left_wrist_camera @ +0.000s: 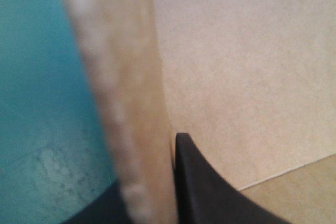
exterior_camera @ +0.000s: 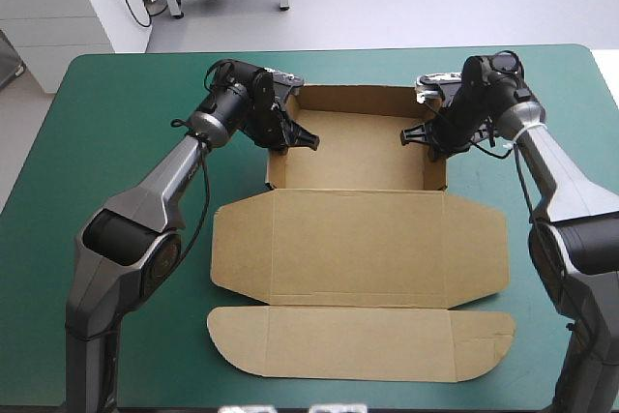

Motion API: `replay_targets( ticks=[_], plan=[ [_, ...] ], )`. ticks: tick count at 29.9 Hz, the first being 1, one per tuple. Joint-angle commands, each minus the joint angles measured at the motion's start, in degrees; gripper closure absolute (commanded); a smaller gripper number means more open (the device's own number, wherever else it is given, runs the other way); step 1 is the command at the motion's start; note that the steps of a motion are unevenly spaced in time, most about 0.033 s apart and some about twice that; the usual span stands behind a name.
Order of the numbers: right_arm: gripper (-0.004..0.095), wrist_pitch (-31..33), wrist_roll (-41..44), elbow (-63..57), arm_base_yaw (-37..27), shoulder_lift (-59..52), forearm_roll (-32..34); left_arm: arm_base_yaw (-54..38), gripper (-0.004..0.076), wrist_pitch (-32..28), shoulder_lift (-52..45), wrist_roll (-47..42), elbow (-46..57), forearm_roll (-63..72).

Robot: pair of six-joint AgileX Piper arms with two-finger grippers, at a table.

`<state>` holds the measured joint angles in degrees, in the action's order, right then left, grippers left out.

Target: Fold the box

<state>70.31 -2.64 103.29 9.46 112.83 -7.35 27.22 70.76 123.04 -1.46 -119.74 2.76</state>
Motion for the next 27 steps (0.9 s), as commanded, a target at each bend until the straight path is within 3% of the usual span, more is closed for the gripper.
replay_targets(
  ticks=[1, 5, 7, 9, 23, 27],
  plan=[
    [0.0495, 0.7, -2.2, 0.9, 0.2, -1.8, 0.4, 0.5, 0.0601, 3.2, -4.1, 4.1, -1.7, 3.8],
    [0.0204, 0.6, -2.0, 1.1, 0.2, -1.8, 0.2, 0.3, 0.0376, 3.2, -4.2, 3.8, -1.7, 2.7],
    [0.0177, 0.6, -2.0, 1.1, 0.1, -1.8, -0.3, -0.2, 0.0269, 3.2, -4.5, 2.2, -1.7, 3.0],
    [0.0192, 0.3, -2.0, 1.4, 0.1, -1.8, -0.6, -0.6, 0.0218, 3.2, -4.9, 1.9, -1.7, 3.0],
    [0.0218, 0.4, -2.2, 10.5, 0.1, -5.9, -2.2, -6.7, 0.0217, 3.2, -15.1, 1.1, -1.7, 2.4],
    [0.0218, 1.0, -2.3, 11.4, 0.1, -8.0, -2.2, -6.7, 0.0318, 3.2, -19.8, 2.3, -1.7, 3.1]
  ],
)
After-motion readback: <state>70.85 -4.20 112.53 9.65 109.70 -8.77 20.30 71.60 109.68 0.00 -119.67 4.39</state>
